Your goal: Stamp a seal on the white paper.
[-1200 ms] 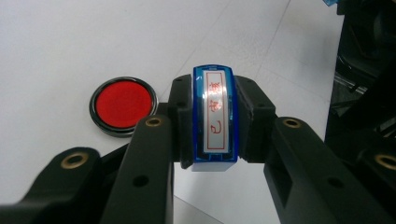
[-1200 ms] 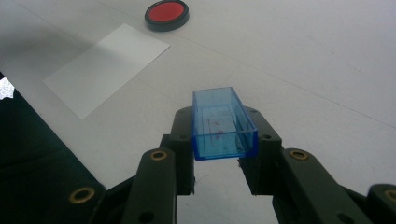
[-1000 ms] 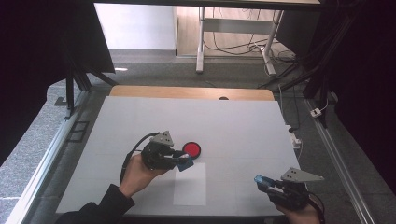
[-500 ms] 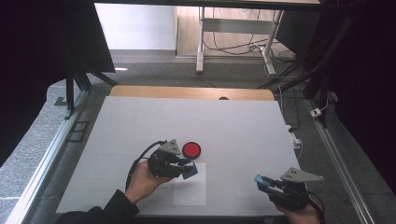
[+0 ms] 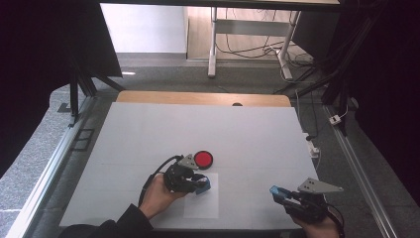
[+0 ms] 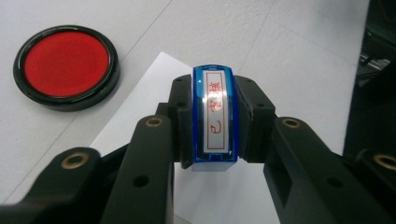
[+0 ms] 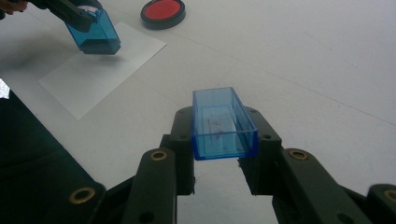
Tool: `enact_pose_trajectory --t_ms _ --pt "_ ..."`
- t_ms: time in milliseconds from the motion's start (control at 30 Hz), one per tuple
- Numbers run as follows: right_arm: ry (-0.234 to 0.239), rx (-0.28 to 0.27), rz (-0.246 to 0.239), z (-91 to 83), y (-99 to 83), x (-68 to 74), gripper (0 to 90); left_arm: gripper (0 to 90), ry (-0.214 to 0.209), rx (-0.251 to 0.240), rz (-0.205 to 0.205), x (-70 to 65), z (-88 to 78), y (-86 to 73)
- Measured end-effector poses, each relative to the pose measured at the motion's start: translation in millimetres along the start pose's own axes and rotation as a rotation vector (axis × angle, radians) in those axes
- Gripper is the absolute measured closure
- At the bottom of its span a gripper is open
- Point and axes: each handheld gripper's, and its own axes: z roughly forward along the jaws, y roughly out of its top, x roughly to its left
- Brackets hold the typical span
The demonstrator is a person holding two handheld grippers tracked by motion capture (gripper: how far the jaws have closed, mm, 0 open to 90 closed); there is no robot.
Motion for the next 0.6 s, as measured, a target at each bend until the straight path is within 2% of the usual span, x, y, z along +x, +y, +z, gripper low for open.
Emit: enact_pose_trajectory --t_ms 200,367,600 --pt "0.001 -0.003 0.002 -0.1 -0.1 -0.3 68.6 70.4 0.018 0.028 0.014 -0.7 8.4 -2.1" --pt "0.004 0.002 -0.003 0.0 -0.1 0.3 68.6 70.6 0.040 0.061 0.050 -5.2 9.3 0.4" --pt "0.004 0.002 -0.006 0.0 0.1 0.6 68.6 70.8 0.070 0.077 0.075 -11.0 10.7 1.7"
